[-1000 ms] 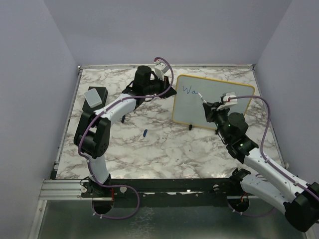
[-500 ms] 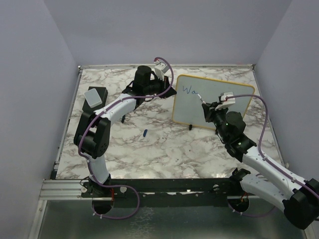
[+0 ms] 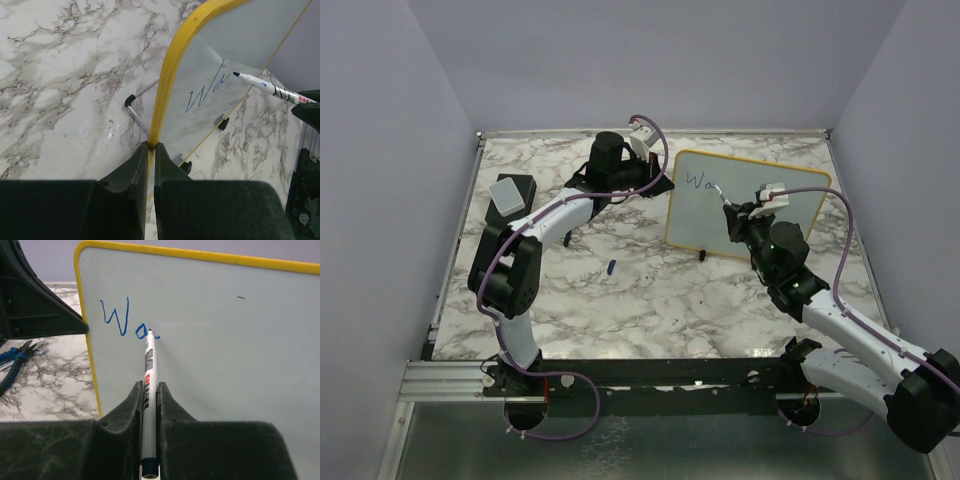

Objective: Write a sentence on the whiteboard

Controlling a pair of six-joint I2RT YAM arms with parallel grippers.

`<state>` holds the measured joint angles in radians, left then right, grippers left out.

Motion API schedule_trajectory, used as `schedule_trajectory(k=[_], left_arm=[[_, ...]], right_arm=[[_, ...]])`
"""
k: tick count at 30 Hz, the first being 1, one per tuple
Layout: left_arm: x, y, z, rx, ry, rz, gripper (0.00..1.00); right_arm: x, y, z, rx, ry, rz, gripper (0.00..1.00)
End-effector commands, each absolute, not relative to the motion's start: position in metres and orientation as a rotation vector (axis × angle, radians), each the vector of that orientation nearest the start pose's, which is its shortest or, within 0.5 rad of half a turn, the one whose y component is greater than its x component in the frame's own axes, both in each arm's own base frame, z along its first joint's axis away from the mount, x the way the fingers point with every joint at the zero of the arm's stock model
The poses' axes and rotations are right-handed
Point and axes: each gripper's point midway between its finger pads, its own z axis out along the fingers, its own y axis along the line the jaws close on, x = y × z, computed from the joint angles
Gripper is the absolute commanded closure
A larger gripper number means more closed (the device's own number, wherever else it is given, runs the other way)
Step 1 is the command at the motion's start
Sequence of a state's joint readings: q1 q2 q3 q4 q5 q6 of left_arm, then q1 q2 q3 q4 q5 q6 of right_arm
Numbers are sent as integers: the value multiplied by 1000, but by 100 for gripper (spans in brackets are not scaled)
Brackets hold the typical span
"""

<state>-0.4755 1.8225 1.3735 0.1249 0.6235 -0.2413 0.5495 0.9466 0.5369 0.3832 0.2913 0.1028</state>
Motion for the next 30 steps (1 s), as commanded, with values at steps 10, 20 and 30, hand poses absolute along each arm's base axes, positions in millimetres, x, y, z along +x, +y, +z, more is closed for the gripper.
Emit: schedule_trajectory(k=[10,20,30], left_arm=[[405,-339,231,705,1812,-1082,93],[404,-338,232,705,1811,-1082,93],[403,-339,236,708,1803,-1085,93]], right_arm=[[341,142,260,-88,1528,238,99],[339,130,257,-39,1533,197,99],[332,129,238,-49,1590,201,99]])
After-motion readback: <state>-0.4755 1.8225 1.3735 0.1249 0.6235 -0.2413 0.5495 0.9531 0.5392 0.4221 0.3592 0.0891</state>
